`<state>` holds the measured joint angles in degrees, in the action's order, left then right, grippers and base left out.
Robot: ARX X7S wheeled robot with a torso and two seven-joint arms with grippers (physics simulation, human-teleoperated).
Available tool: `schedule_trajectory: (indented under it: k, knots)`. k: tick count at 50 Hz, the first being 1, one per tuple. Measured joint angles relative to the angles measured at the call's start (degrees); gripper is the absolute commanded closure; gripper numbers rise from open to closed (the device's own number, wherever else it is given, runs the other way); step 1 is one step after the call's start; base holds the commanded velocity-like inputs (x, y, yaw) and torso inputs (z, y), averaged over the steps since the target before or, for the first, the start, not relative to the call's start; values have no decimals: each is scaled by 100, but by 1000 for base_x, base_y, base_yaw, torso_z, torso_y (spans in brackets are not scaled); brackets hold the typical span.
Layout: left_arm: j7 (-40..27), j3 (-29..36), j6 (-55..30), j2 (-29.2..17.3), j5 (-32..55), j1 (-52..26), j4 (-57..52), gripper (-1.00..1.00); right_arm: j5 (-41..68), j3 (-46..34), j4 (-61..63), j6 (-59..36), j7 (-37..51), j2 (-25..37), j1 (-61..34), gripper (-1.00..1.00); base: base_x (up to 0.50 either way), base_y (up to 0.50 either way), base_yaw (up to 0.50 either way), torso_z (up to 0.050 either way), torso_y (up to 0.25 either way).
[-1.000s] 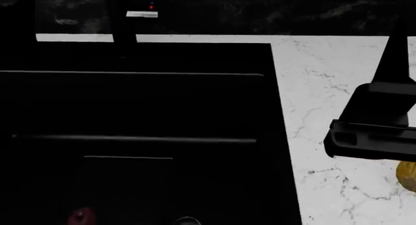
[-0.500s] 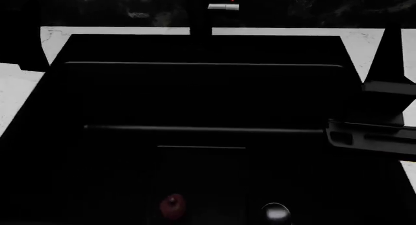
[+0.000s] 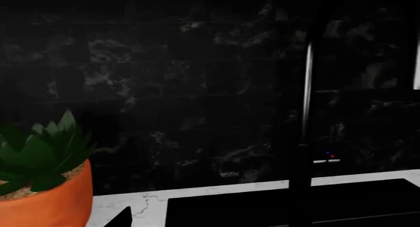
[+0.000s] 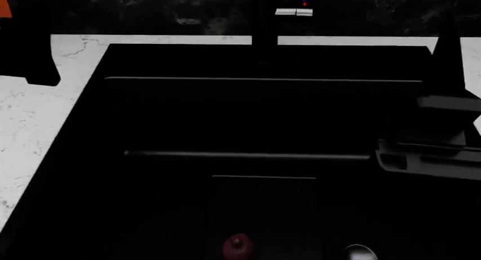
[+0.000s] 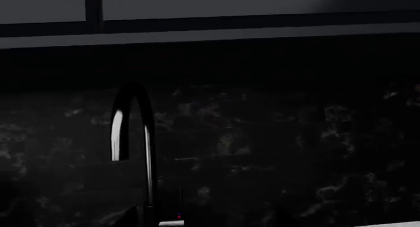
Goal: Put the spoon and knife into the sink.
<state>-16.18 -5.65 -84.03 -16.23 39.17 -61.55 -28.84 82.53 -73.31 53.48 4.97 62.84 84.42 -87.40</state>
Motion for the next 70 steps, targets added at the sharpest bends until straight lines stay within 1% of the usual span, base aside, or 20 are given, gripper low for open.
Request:
schedule_trajectory:
  k: [14,30,36,38,40,44,49,52,55,58,62,70]
  knots:
    - [-72,44,37,24,83,1,32,-100,-230,-94,53,449,-121,168,225,-100,376,0,0,0,0]
    - [-202,20,-29,50,223,16,-29,-100,-440,-245,96,892,-177,420,505,-100,0,0,0,0,0]
    - [-416,-81,-203,85,375,38,-99,-100,-523,-309,88,1019,-191,472,597,-100,0,0,0,0,0]
    - [-698,-113,-267,33,660,59,-126,-100,-547,-330,84,1058,-198,486,629,-100,0,0,0,0,0]
    - [-1126,-168,-319,-52,1125,80,-133,-100,-571,-351,80,1096,-207,504,659,-100,0,0,0,0,0]
    - [-2353,-297,-365,-322,2446,140,-104,-100,-630,-402,68,1183,-216,549,726,-100,0,0,0,0,0]
    - [-3987,-368,-207,-779,4130,356,-136,-100,-703,-466,51,1282,-217,558,812,-100,0,0,0,0,0]
    - [-4804,-371,-40,-1044,4958,543,-171,-100,-736,-496,40,1322,-222,558,853,-100,0,0,0,0,0]
    - [-5473,-360,185,-1298,5614,784,-225,-100,-773,-532,19,1363,-235,558,899,-100,0,0,0,0,0]
    - [-5970,-348,443,-1548,6102,1043,-310,-100,-812,-571,-7,1412,-250,558,949,-100,0,0,0,0,0]
    - [-6444,-301,879,-1923,6587,1401,-481,-100,-850,-614,-36,1461,-265,558,1009,-100,0,0,0,0,0]
    - [-6948,-338,1662,-2556,7115,2139,-834,-100,-911,-677,-67,1551,-278,558,1102,-100,0,0,0,0,0]
